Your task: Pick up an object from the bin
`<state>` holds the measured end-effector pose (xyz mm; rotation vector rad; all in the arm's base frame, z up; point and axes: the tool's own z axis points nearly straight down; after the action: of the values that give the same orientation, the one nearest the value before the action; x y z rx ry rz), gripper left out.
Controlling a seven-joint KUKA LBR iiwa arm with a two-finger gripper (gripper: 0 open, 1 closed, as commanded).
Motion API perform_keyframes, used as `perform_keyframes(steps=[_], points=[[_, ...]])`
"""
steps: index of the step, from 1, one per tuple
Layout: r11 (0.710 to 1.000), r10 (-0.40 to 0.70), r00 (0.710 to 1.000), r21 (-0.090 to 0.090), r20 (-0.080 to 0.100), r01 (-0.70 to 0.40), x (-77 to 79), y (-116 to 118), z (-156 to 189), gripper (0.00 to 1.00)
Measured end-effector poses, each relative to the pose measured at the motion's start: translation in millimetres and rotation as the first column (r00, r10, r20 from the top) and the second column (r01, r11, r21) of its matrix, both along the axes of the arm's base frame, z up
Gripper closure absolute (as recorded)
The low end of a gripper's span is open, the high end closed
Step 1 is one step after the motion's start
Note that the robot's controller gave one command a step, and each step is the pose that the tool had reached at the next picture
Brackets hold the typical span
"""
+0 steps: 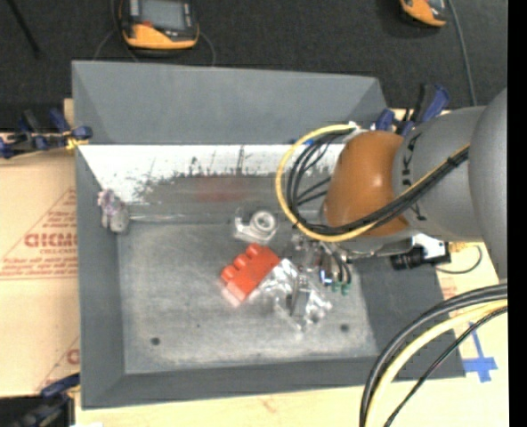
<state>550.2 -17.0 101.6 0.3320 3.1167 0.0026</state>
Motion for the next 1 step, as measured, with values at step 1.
perform_keyframes(steps=[1], points=[[0.993,-0.116,0.993,0.0,-0.002,0.116,22.7,5.6,0.4,0.0]])
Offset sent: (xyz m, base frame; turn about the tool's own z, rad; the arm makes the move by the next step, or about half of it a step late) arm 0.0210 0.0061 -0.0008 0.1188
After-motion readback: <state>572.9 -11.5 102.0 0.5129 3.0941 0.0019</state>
